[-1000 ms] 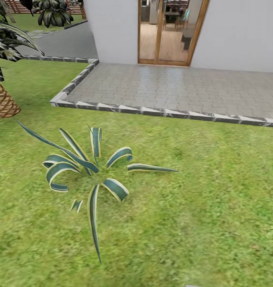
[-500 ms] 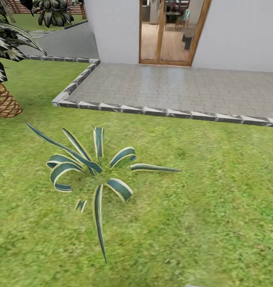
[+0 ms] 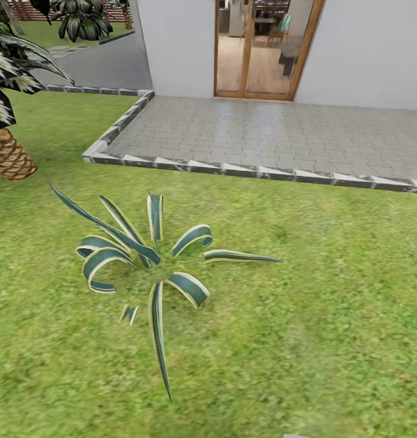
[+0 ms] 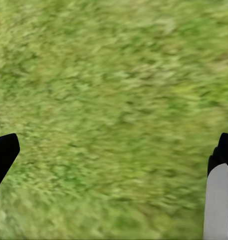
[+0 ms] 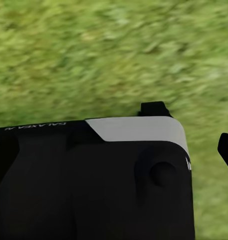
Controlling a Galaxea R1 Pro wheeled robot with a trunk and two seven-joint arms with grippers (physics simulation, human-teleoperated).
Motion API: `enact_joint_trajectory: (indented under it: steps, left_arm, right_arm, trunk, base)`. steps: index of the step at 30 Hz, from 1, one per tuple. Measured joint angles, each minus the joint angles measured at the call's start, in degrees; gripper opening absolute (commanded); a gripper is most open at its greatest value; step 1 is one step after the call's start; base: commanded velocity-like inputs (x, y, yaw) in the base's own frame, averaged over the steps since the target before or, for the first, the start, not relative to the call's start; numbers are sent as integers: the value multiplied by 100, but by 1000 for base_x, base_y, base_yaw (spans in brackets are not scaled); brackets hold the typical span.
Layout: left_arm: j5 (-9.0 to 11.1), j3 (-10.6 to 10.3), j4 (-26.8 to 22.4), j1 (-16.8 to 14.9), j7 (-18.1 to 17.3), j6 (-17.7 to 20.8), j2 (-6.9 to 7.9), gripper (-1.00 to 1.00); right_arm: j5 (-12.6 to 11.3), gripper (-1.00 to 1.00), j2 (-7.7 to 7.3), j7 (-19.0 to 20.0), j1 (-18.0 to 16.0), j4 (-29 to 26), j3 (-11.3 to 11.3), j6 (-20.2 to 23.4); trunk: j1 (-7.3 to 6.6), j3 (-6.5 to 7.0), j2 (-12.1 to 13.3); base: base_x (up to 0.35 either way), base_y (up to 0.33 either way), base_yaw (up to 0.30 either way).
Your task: Take the three Easter eggs out of the wicker basket on the lawn in the garden, then place them on the lawn next to a single tree (choose any tree) so that all three eggs are next to the same tree and none are left in the basket.
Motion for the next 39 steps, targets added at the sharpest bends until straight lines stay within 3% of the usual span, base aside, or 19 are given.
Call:
enact_joint_trajectory:
  steps: [4, 8, 15, 18, 23, 26, 30, 39]
  left_arm:
    - [1, 0, -5, 0, 0, 0, -6, 100]
    - [1, -1, -14, 0, 0, 0, -12, 100]
    - [2, -1, -28, 0, 0, 4, -11, 100]
    - [2, -1, -28, 0, 0, 4, -9, 100]
    - [2, -1, -26, 0, 0, 2, -8, 100]
    - [2, -1, -23, 0, 0, 0, -8, 100]
    - [0, -5, -26, 0, 0, 0, -14, 100]
    - [-4, -8, -28, 0, 0, 0, -24, 100]
  right_arm:
    - [3, 100, 0, 16, 0, -33, 2, -9]
    - [-2, 100, 9, 76, -1, -547, 10, 95]
    - [-7, 100, 152, 402, 0, -2089, 288, 1695]
    - [-12, 100, 175, 525, 0, -2292, 439, 1966]
    - [-14, 100, 186, 623, 0, -2372, 784, 2112]
    - [-16, 100, 184, 960, 1, -2399, 1050, 2147]
    - [-12, 100, 181, 1236, -1, -2432, 1145, 2170]
    - [-12, 100, 172, 1368, 0, -2443, 1139, 2172]
  trunk:
    - [0, 0, 0]
    - [0, 0, 0]
    - [0, 0, 0]
    - [0, 0, 0]
    - [0, 0, 0]
    - [0, 0, 0]
    - [0, 0, 0]
    - [0, 0, 0]
  base:
    - [0, 18, 0]
    - [0, 5, 0]
    - [0, 1, 0]
    - [0, 0, 0]
    - [0, 0, 0]
    - [0, 0, 0]
    - [0, 0, 0]
    - [0, 38, 0]
